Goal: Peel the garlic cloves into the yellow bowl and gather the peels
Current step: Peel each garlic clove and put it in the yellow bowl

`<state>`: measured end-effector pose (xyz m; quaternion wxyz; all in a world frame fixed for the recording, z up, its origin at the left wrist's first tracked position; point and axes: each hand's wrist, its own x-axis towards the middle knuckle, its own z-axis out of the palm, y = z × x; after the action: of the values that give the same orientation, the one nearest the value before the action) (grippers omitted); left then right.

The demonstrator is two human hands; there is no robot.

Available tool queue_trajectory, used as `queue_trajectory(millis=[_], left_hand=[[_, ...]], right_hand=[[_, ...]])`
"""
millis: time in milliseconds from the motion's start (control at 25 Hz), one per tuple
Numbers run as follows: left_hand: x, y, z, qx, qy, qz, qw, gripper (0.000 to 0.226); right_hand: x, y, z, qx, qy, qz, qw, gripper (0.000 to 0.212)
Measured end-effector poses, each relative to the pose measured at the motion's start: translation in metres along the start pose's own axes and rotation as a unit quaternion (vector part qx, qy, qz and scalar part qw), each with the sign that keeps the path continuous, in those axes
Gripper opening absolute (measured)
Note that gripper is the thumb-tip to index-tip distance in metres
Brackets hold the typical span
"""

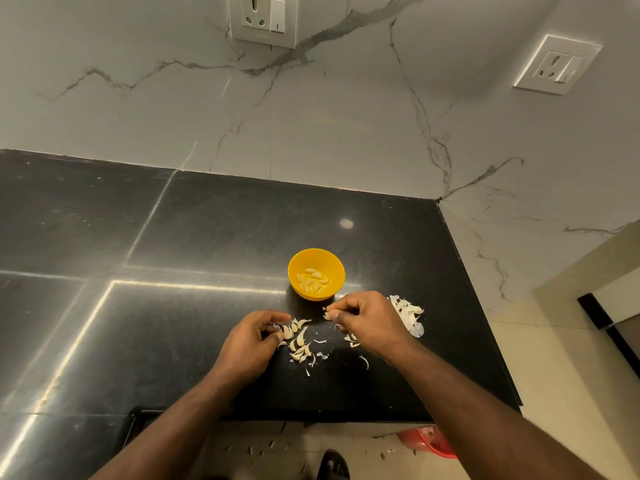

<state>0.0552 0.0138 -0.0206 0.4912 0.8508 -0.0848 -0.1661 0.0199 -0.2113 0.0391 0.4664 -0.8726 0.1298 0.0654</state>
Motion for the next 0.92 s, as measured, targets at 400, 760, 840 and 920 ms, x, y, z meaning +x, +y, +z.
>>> queue_trajectory(millis=[400,760,840,920], left_hand=[[-0.002,-0.008,-0.003,-0.047,0.031,-0.009,0.998,0.033],[-0.001,-0.012,-0.004,-0.063,0.031,-0.008,0.997,0.029],[-0.001,-0.013,-0.004,-0.063,0.03,-0.005,0.998,0.028],[0.0,-0.013,-0.004,-0.06,0.026,-0.003,0.998,0.028]], right_hand=[[0.038,-0.025,-0.006,-0.036,0.12,-0.038,0.991,0.014],[0.015,-0.015,0.018,-0.171,-0.048,-0.095,0.98,0.026],[0.007,-0.004,0.03,-0.25,-0.106,-0.136,0.953,0.029],[0.004,0.006,0.039,-0.311,-0.119,-0.195,0.923,0.033]])
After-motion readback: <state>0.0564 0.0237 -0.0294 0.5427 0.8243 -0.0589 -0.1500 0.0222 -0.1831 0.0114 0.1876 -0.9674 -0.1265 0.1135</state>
